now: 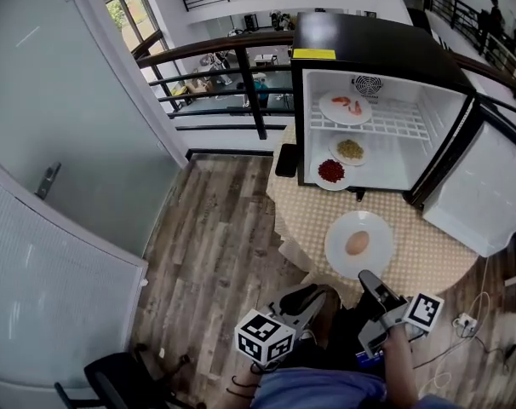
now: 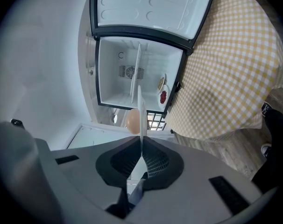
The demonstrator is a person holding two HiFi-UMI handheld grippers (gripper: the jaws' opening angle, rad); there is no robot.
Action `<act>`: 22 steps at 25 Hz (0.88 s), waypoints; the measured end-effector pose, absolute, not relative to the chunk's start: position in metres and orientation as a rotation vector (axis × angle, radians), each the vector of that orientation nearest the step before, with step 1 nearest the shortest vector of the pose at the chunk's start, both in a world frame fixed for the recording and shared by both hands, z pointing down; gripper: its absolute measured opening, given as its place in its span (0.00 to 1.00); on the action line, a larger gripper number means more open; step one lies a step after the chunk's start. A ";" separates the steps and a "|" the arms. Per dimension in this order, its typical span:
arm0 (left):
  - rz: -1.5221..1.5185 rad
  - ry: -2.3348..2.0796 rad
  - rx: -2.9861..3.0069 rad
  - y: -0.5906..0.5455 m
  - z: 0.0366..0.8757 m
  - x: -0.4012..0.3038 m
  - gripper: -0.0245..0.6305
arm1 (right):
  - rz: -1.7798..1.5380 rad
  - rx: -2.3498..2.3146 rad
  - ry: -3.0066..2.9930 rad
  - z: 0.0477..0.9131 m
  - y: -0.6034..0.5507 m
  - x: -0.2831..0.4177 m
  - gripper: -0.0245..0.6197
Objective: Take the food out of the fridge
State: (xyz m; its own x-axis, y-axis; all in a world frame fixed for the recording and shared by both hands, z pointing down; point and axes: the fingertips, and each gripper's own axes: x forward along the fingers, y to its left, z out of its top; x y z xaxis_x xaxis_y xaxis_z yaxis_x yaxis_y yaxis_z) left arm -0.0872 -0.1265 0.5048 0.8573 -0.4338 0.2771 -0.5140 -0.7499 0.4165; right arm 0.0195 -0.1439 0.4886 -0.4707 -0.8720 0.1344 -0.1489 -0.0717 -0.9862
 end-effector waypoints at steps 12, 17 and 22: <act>0.147 -0.726 2.565 -0.121 0.495 -0.123 0.17 | -1.634 -1.087 1.759 0.462 -0.136 -0.016 0.07; 0.090 -0.729 2.578 -0.122 0.485 -0.115 0.17 | -1.657 -1.053 1.762 0.454 -0.130 -0.009 0.08; -0.014 -0.654 2.608 -0.103 0.461 -0.083 0.22 | -1.650 -1.031 1.791 0.442 -0.110 0.006 0.08</act>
